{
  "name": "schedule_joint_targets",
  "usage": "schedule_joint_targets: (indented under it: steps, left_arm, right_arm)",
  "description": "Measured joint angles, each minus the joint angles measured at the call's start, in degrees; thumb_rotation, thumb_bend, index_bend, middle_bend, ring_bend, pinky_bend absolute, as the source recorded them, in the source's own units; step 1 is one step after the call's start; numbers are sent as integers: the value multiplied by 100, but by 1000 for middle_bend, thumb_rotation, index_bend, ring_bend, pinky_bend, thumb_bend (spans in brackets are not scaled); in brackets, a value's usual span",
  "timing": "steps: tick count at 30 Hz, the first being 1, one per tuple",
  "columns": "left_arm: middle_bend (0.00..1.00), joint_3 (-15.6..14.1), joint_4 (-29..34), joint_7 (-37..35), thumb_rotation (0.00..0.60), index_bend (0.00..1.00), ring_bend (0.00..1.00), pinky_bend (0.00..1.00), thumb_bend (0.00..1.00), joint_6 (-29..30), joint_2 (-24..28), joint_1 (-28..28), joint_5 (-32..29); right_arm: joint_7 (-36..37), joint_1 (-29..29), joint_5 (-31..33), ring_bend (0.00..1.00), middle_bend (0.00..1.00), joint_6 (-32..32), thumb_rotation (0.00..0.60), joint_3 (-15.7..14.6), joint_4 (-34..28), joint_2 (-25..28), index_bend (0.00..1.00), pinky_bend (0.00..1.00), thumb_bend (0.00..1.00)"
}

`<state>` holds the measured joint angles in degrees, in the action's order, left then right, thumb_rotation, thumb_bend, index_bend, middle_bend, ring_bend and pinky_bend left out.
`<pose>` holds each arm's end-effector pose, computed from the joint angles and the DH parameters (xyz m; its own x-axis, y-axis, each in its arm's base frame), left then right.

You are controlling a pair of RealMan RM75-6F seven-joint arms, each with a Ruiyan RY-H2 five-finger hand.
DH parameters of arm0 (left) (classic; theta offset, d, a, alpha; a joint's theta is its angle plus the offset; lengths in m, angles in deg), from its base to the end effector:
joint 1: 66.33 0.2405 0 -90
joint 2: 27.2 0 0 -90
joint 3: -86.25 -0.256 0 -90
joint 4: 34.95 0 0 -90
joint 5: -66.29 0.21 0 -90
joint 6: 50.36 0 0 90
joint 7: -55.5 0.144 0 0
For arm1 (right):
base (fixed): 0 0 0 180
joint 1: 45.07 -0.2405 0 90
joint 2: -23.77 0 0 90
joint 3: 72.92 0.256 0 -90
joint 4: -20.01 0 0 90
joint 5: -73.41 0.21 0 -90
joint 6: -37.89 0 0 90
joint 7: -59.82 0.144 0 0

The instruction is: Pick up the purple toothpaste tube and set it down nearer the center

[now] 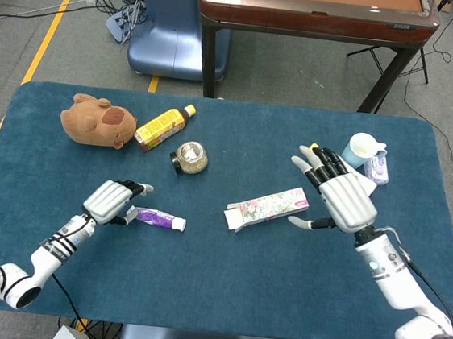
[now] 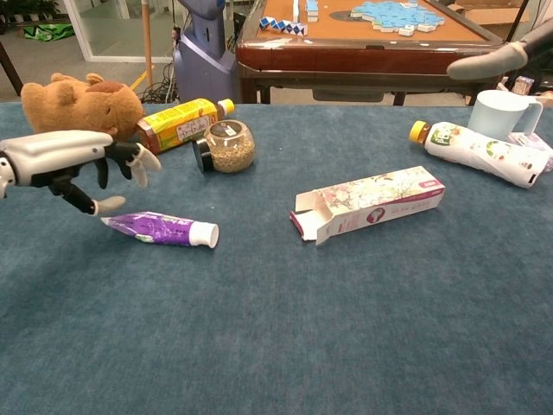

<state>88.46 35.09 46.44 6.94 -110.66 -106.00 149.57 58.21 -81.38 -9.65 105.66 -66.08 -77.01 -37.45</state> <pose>-0.2207 0.3525 0.0232 0.4415 0.2549 0.8603 0.8476 -0.4329 -0.3068 -0.1686 -0.3260 0.1396 0.4362 -0.0108 0.8998 -0.7987 -0.4652 0.3816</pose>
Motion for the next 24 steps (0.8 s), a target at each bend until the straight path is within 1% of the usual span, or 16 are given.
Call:
schedule_joint_targets:
  steps: [3,5,7,8,11,13,16,20,24]
  left_arm:
    - [305,23,220,123,600,190,265,361,389,260,244,273,-180]
    - [302,40,367,224,600,190,265,360,382,467,408,479,-315]
    - [298,55,468,315,600,190,265,359,382,664,520,655,-421]
    - [296,65,525,376,600,190,265,355,382,809,582,774,-484]
    - [295,85,664,529,600,190,265,348,382,1212,705,1096,-623]
    - [295,85,757,617,600,190,265,348,382,1468,766,1302,-678]
    - [295,63,908,742,600,191,265,348,382,1894,839,1620,-703]
    - [295,-17,1075,841,600,191,265,348,382,2503,864,2032,-558]
    - [293,-130,1262,1009,600,192,265,348,382,2962,880,2407,-350]
  right_arm:
    - [-355,210,200,0,0,85,447,-60,-48,98,0,0,0]
    - [-633,384,362,0,0,177,511,-112,-96,143,0,0,0]
    - [-848,574,491,0,0,300,589,-168,-127,157,0,0,0]
    - [-959,711,566,0,0,407,599,-208,-131,151,0,0,0]
    - [-1134,1034,680,0,0,728,600,-301,-76,68,0,0,15]
    - [-1176,1225,700,0,0,948,600,-350,5,-28,0,0,37]
    - [-1192,1558,695,0,0,1317,600,-431,170,-206,0,0,42]
    - [-1055,1983,636,0,0,1733,600,-511,351,-411,0,0,42]
    - [-956,2211,532,0,0,1844,600,-586,414,-496,0,0,42]
